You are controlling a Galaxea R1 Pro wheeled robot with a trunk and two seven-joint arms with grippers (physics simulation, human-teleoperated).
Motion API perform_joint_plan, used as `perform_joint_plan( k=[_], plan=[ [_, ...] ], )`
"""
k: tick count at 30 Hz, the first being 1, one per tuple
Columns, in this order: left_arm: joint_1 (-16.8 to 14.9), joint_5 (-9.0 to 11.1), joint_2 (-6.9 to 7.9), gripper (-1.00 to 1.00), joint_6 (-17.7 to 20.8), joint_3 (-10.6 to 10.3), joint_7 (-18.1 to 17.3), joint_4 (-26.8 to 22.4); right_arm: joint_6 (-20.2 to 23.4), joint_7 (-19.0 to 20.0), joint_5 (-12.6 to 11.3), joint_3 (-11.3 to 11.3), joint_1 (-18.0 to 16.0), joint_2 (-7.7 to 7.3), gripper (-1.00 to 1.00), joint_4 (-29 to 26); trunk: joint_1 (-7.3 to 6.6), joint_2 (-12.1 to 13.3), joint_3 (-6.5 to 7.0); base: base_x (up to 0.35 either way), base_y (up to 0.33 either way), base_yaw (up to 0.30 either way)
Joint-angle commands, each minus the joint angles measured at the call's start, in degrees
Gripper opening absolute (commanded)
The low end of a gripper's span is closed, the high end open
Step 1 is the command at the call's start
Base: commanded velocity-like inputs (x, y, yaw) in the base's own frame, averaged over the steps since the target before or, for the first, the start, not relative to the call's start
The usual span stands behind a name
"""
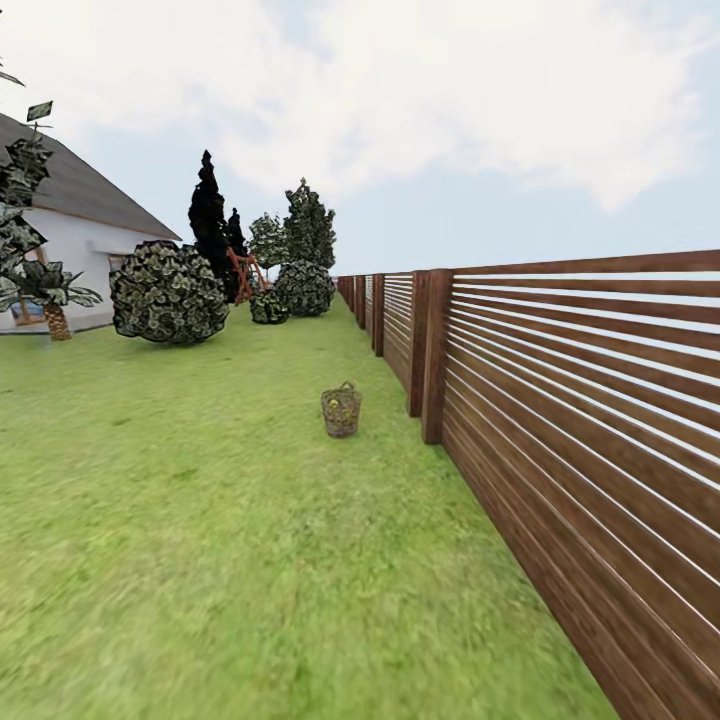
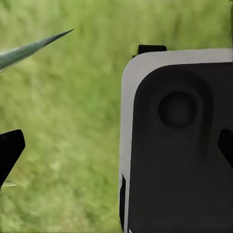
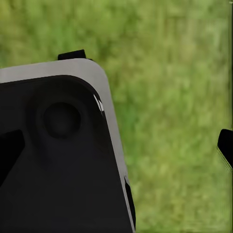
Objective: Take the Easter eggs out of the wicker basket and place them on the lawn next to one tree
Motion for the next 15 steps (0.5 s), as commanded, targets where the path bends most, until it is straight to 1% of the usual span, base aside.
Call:
perform_joint_plan(
  k=[1,15],
  plan=[
    [0.0,0.0,0.00,1.00,0.0,0.0,0.0,-0.1,-0.4,0.0,-0.5,0.1,-0.1,0.01,1.00,0.2,0.04,0.0,-0.05,0.319,-0.109,0.000],
    [0.0,0.0,0.00,1.00,0.0,0.0,0.0,-0.1,-0.4,0.0,-0.4,0.2,-0.1,0.01,1.00,0.2,0.04,0.0,-0.05,0.295,-0.164,0.000]
  ],
)
